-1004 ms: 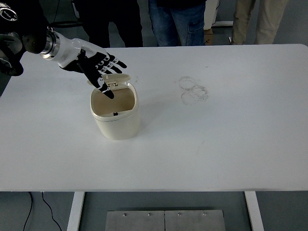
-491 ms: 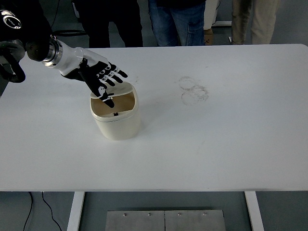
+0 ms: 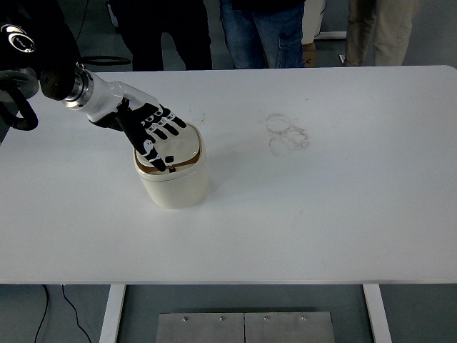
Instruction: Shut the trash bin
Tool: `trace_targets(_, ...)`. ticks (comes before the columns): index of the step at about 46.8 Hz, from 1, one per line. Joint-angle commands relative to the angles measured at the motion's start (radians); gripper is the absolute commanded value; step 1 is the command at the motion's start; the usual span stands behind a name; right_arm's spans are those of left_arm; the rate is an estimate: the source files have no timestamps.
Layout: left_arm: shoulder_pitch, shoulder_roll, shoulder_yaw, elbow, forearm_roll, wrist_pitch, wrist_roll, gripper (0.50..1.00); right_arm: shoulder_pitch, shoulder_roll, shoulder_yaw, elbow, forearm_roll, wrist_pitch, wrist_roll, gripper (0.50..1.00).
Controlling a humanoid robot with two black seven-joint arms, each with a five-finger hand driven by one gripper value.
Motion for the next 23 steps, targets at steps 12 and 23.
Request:
trace_targets(12, 0.008, -0.013, 0.000, -0.008, 0.000, 0.000, 0.000, 1.000, 0.000, 0.000, -0.001, 0.000, 0.000, 0.001, 0.000, 0.991)
trace_targets(23, 0.015, -0.013, 0.000, -0.008, 0.000, 0.000, 0.000, 1.000, 0.000, 0.000, 0.000, 0.000, 0.000, 0.000, 0.000, 0.989)
